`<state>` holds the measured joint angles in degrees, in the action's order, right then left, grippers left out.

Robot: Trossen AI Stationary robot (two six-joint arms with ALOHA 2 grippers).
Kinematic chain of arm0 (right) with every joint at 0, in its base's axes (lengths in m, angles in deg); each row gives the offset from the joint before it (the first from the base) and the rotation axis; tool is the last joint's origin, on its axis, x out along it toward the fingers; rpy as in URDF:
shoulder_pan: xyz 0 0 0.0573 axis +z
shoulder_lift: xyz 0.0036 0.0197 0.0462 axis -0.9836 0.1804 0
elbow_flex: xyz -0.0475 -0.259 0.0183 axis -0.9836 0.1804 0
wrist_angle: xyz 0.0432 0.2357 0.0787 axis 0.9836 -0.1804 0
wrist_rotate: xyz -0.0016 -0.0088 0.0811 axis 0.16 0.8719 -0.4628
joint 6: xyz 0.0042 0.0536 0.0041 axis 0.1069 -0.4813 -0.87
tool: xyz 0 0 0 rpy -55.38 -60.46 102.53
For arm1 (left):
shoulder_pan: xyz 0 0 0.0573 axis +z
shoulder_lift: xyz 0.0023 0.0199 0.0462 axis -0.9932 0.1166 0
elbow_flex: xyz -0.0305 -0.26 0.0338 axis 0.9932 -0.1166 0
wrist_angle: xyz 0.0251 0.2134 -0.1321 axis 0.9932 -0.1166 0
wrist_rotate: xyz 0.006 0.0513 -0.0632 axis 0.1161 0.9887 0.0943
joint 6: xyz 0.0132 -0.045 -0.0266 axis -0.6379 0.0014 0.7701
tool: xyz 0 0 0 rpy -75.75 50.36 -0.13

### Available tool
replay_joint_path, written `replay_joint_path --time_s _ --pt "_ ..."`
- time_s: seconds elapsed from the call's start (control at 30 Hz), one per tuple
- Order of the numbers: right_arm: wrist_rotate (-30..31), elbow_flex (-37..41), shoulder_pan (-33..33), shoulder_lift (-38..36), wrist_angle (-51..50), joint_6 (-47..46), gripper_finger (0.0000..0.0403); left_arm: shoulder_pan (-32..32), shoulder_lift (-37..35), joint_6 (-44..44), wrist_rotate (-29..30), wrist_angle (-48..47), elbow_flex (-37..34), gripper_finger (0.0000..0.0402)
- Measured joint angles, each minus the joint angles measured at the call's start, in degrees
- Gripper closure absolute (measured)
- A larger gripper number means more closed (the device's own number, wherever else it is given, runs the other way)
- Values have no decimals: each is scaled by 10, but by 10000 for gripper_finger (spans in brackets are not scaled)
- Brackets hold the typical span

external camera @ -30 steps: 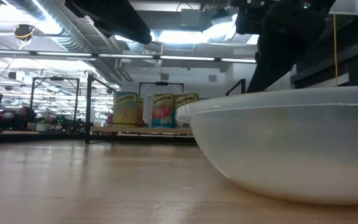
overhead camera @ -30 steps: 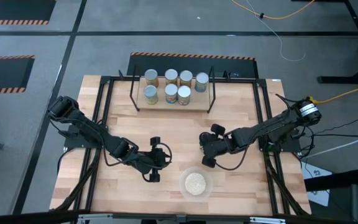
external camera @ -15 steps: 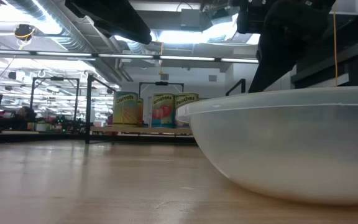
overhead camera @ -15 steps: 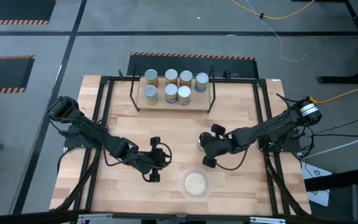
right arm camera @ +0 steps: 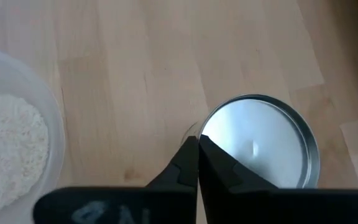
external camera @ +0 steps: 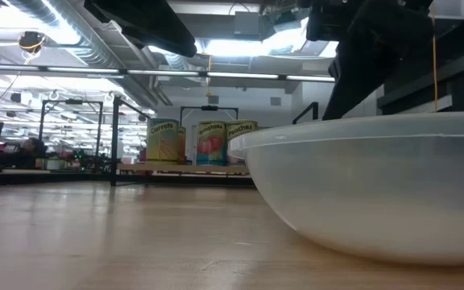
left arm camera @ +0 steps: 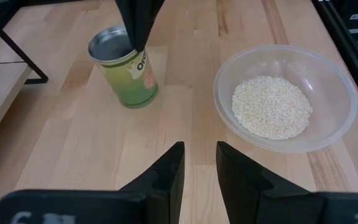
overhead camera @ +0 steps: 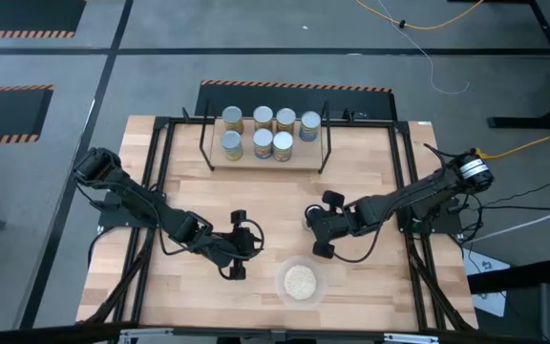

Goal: Pick and place cans onto a shelf
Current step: Put the canned oranges on the shelf

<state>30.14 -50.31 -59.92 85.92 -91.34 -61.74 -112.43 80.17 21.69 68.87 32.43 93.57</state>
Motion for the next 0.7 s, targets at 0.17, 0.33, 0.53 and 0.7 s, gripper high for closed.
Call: replay_joint_path --time_s 0.17,0.33,0.53,0.7 --pt "-11 -41 0 3 -20 37 400 0 0 0 0 0 0 315" --pt "-4 -98 -3 2 -77 59 400 0 0 0 0 0 0 315" --pt "1 -170 -19 1 -114 121 399 0 0 0 0 0 0 315" --pt "2 -230 -53 1 -148 180 399 0 0 0 0 0 0 315"
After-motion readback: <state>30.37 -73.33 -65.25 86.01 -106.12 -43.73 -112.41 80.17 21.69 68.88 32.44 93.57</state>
